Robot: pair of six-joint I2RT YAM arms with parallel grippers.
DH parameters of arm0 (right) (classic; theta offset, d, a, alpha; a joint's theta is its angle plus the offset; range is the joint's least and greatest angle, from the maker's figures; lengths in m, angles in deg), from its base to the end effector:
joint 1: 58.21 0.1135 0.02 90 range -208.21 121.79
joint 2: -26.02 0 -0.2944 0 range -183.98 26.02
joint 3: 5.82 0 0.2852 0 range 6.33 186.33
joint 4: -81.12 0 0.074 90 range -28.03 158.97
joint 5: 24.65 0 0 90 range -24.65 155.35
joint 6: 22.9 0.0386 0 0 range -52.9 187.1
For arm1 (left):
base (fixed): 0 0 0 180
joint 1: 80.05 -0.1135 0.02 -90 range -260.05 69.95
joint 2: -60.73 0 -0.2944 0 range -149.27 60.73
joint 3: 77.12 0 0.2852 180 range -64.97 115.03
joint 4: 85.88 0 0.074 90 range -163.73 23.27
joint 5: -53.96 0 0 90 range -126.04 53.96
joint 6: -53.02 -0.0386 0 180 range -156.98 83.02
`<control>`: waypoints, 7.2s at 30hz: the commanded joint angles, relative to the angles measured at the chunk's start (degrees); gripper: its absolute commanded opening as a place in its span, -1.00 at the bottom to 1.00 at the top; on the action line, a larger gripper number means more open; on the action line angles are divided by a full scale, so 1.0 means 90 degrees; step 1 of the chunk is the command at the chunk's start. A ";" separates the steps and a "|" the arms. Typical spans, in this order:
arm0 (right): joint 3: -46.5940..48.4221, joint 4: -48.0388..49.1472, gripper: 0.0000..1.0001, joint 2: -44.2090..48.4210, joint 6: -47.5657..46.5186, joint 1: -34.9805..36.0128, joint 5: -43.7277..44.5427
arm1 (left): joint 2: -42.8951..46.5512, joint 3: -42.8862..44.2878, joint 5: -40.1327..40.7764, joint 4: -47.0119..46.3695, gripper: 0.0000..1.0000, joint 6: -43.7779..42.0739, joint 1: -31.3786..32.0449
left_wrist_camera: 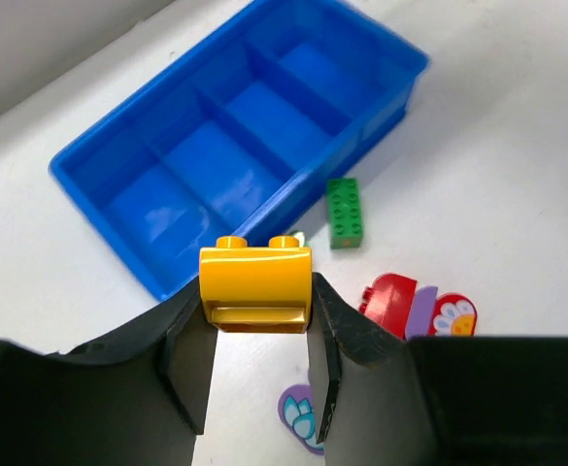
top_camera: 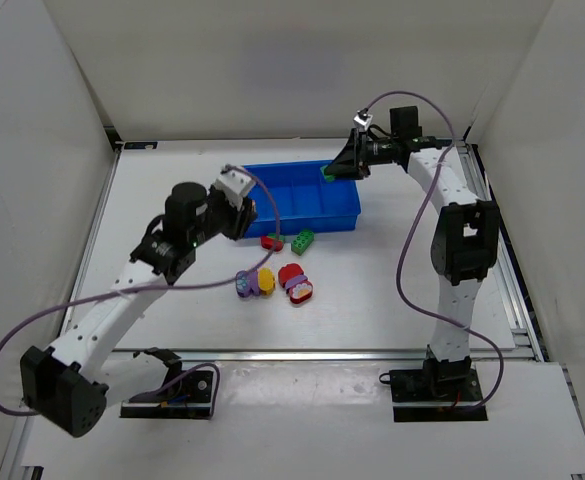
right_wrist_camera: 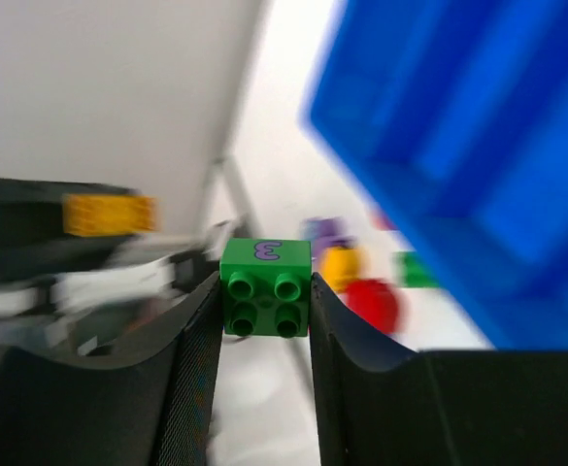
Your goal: Sort the legos into containers by color
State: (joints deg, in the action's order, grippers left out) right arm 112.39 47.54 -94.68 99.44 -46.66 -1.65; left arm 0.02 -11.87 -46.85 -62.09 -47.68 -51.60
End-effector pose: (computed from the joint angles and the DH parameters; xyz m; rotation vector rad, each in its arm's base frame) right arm 0.5094 0.1404 0.3018 -0.3189 2.2092 1.7009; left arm 0.2304 -0.1331 0.3559 0.7629 1.7615 -0.3888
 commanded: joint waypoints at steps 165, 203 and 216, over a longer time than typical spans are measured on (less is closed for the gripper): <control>0.1253 -0.3256 -0.66 0.0267 -0.6920 0.1403 0.0698 | -0.1118 0.0460 -0.5037 0.0713 0.50 0.1626 -0.3083; 0.0540 0.4676 -0.67 -0.0573 0.2608 0.1685 -0.1208 | -0.2835 0.0848 -0.6397 -0.4398 0.53 0.6052 -0.2301; 0.0520 0.4842 -0.67 -0.0534 0.2764 0.1841 -0.1237 | -0.2991 0.0858 -0.6007 -0.4447 0.51 0.5896 -0.2292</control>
State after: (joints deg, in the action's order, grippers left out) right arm 114.92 87.71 -99.95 123.70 -30.83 -11.57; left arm -26.93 -5.97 -102.15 -100.58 5.89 -72.67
